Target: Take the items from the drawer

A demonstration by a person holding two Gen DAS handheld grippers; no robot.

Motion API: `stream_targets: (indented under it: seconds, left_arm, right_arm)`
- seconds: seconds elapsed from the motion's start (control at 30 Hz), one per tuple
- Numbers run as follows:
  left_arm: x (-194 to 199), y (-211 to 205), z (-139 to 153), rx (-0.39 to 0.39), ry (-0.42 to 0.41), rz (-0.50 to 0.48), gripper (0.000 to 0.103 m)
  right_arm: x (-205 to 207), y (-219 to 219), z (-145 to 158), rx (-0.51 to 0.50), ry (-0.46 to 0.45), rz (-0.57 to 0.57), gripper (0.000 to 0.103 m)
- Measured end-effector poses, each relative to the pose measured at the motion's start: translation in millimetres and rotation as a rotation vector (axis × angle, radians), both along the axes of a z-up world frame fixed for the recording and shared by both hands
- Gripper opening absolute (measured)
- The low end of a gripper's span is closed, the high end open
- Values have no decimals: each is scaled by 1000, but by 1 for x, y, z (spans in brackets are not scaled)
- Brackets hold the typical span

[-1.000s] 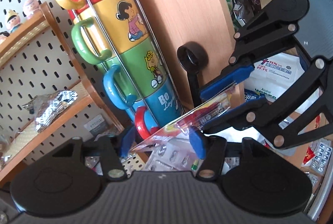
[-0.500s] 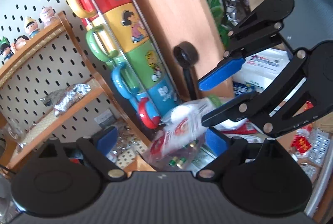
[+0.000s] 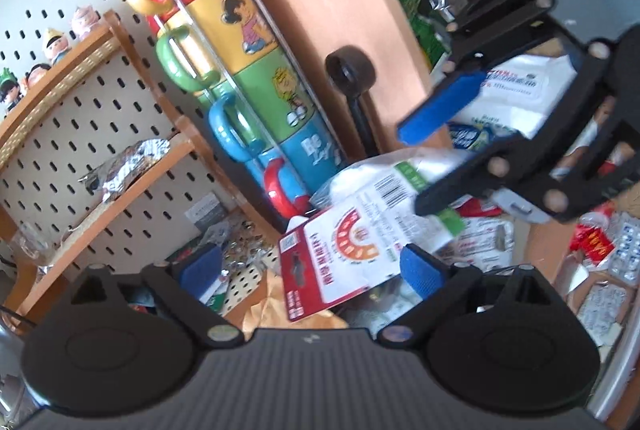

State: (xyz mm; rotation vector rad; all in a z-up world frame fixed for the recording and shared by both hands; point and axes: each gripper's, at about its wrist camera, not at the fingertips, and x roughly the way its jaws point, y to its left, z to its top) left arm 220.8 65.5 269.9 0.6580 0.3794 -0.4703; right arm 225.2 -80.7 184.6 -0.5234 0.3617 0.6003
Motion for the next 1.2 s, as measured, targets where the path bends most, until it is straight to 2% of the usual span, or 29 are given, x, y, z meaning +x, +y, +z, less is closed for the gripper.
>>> stream_targets:
  seconds: [0.13,0.3,0.43,0.5,0.6,0.7,0.8,0.83,0.9,1.0,1.07,1.1,1.13,1.17,1.2]
  left_arm:
    - [27,-10,-26,-12,12,26,98]
    - [45,-7,-41,-37,23,42,97]
    - [25,9,-48,-83,37,-33,98]
    - [-8,18,-52,-91,26,-78,100]
    - [-42,18,-84,-41,22,-144,103]
    - [-58,13,-110,33,109,-150,103]
    - [-66,5,-130,111,198,-145,102]
    - [-67,5,-132,129,220,-141,99]
    - [-64,5,-134,152,273,-120,90]
    - [-60,10,-133,162,309,-88,75]
    - [-49,17,-136,137,357,-62,43]
    - [-43,20,-138,123,382,-49,35]
    - [-38,25,-140,110,424,-52,20]
    - [-33,28,-145,115,447,-54,13]
    - [-28,31,-150,125,465,-55,11]
  right_arm:
    - [12,14,-15,-57,29,-7,37]
    - [10,11,-9,-18,9,-13,37]
    - [-29,-7,2,6,0,56,38]
    - [-56,-15,-2,-25,20,122,38]
    - [-92,-21,-14,-70,68,242,38]
    - [-109,-5,-37,-139,137,323,36]
    - [-115,23,-60,-229,140,410,28]
    - [-114,32,-67,-247,148,442,24]
    - [-110,50,-79,-277,161,493,23]
    - [-104,72,-96,-320,153,565,20]
    - [-100,85,-108,-334,151,588,20]
    - [-98,91,-113,-339,153,595,20]
    - [-96,97,-119,-344,155,601,20]
    - [-94,102,-125,-351,155,608,19]
    - [-92,105,-133,-371,133,620,19]
